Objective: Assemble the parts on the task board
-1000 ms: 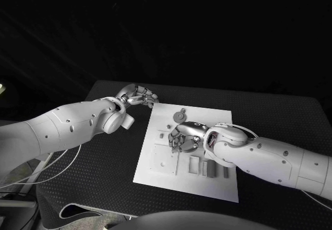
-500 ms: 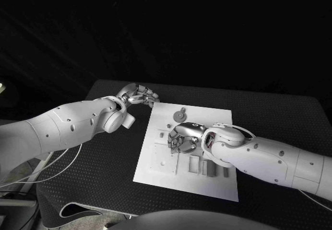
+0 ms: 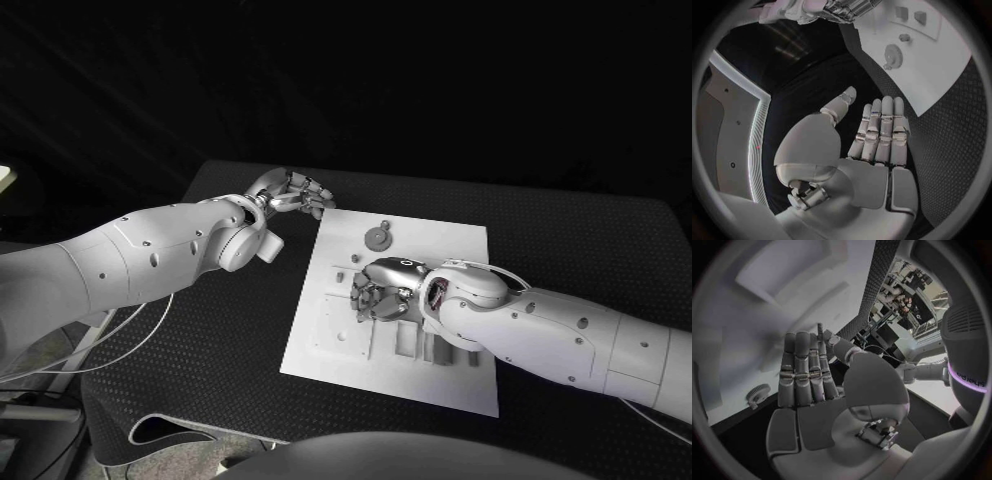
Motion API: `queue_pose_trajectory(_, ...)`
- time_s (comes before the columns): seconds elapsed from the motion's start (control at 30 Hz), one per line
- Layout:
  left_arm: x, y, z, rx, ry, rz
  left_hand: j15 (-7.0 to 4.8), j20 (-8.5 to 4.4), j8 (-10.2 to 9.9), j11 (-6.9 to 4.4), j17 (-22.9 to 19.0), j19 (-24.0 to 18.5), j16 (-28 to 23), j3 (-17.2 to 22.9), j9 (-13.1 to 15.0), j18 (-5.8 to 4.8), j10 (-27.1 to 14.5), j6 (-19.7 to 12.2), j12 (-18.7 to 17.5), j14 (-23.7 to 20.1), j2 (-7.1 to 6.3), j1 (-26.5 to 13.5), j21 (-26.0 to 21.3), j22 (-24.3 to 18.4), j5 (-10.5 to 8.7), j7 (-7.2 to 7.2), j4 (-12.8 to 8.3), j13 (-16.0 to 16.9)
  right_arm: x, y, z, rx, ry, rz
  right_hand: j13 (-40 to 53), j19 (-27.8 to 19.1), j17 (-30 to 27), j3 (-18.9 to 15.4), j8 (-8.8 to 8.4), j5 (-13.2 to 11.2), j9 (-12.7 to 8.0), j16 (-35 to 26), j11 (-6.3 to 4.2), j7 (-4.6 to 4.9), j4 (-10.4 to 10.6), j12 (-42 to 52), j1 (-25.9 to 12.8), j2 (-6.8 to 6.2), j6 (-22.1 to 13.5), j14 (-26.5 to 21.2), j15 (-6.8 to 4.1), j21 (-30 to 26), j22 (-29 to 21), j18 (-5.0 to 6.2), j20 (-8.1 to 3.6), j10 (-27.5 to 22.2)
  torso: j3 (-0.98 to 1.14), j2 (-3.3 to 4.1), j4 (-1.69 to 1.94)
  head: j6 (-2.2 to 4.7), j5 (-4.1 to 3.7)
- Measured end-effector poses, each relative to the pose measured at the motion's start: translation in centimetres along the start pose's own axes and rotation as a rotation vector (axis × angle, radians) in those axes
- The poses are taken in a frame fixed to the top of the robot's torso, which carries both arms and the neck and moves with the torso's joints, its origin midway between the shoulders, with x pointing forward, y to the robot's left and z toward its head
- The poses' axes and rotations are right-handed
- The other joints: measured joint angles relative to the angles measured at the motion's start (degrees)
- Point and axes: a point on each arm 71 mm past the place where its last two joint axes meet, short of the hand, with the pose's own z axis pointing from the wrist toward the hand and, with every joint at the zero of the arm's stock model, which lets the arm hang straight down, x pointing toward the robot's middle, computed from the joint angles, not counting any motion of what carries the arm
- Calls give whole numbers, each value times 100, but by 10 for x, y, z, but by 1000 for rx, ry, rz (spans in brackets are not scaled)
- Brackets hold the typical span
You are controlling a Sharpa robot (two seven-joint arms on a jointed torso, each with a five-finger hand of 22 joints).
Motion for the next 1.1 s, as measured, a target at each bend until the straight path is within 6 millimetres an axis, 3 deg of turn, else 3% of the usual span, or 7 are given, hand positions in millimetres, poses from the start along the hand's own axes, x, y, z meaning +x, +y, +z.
queue_pose_trajectory(1.1, -1, 0, 0, -2, -1, 1, 0, 0, 0, -20, 13, 0, -22, 0, -4, 0, -20, 0, 0, 0, 0, 0, 0, -16, 0, 0, 0, 1, -1, -4, -2, 11, -14, -13, 5, -1, 9, 0, 10, 5, 8, 23, 0, 0, 0, -2, -7, -7, 0, -1, -21, 23, -1, 0, 0, 0, -3, -3, -5, -30, 5)
